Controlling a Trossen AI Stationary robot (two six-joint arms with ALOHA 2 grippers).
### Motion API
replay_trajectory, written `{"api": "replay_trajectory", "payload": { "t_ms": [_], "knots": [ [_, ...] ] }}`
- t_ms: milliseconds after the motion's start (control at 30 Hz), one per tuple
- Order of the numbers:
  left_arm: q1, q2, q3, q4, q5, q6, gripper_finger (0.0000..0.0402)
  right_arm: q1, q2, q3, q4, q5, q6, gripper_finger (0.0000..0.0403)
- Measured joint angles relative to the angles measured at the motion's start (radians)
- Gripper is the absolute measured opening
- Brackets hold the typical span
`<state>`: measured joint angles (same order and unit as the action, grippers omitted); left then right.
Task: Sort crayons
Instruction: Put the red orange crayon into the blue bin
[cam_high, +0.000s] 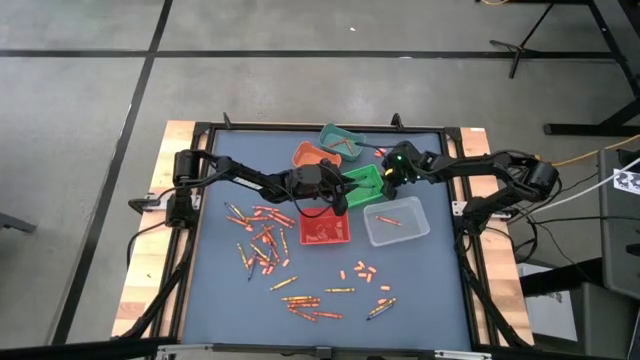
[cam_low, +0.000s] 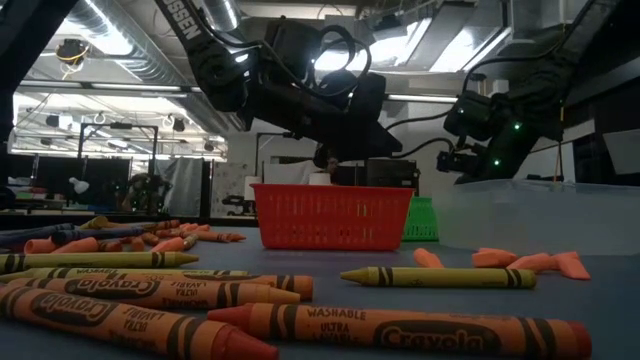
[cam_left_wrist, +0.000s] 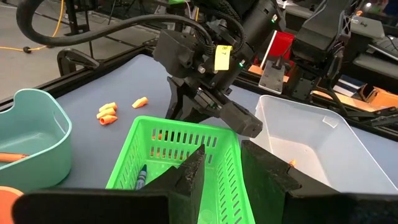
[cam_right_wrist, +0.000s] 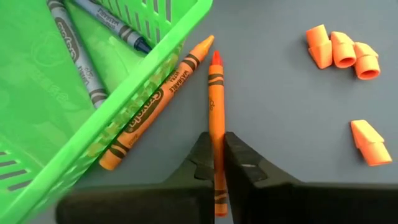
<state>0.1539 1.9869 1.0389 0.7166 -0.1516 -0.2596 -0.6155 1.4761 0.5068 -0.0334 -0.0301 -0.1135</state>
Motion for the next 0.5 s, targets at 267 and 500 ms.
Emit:
{"api": "replay_trajectory", "payload": {
  "t_ms": [267,500],
  "knots": [
    [0.000,0.000,0.000,0.000,0.000,0.000,0.0091,-0.001,-0.041,0.002,-0.044,0.012,0.001,0.0024],
    [0.000,0.000,0.000,0.000,0.000,0.000,0.0091,-0.002,-0.110,0.102,-0.283,0.178,-0.047,0.0016]
  ]
}}
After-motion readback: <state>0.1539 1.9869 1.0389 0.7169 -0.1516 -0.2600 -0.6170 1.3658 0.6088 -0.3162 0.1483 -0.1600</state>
